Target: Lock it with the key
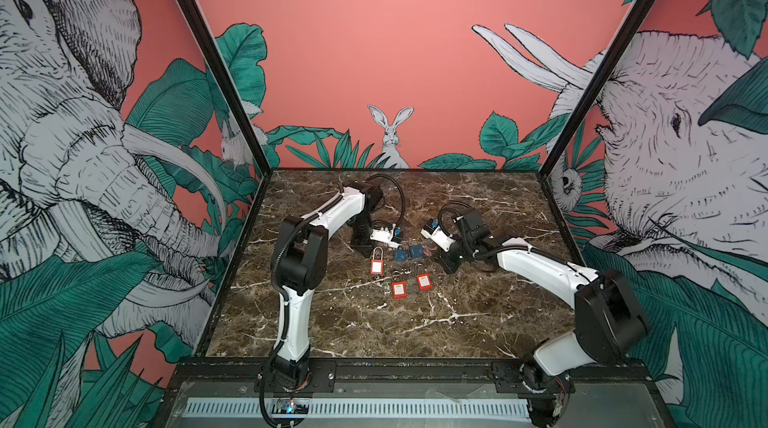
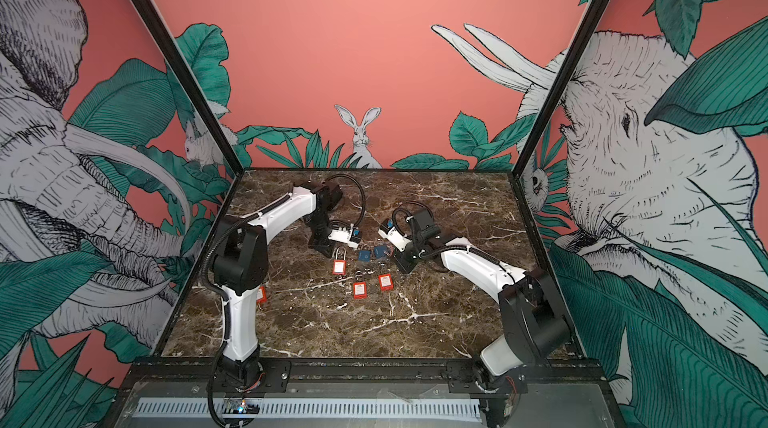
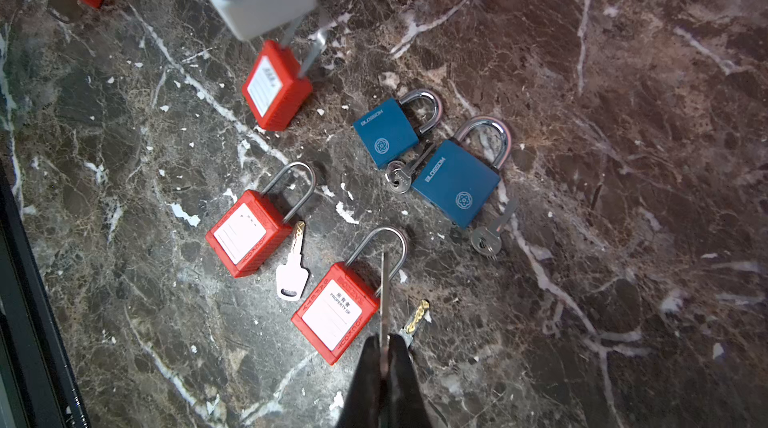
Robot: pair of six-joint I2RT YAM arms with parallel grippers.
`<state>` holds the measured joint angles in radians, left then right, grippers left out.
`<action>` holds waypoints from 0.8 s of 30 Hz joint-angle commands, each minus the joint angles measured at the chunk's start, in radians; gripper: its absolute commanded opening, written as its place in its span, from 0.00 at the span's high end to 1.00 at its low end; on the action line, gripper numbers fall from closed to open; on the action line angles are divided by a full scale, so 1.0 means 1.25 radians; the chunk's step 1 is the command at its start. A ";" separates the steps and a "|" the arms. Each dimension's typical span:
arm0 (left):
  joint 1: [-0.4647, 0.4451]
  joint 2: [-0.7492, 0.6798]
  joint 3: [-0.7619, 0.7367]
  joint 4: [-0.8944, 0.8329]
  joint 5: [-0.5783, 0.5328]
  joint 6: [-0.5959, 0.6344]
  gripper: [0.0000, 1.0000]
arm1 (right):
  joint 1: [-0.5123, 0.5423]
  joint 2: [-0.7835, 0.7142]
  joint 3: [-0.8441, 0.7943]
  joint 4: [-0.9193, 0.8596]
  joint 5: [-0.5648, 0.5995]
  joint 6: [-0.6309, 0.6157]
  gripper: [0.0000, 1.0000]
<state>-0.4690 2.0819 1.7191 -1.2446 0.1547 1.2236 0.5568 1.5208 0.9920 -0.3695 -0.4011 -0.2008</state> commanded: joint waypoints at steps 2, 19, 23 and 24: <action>-0.003 -0.006 -0.005 0.050 -0.032 -0.004 0.74 | 0.006 0.011 0.012 0.029 -0.019 0.024 1.00; 0.114 -0.295 -0.262 0.550 0.002 -0.287 0.67 | 0.154 0.199 0.214 -0.037 0.070 0.242 1.00; 0.185 -0.381 -0.343 0.685 0.034 -0.500 0.68 | 0.186 0.311 0.349 -0.154 0.118 0.286 1.00; 0.206 -0.396 -0.357 0.709 0.050 -0.564 0.69 | 0.191 0.338 0.379 -0.187 0.134 0.295 1.00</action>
<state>-0.2581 1.6375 1.3186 -0.5301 0.1623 0.7616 0.7784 1.8889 1.3987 -0.4763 -0.3050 0.1005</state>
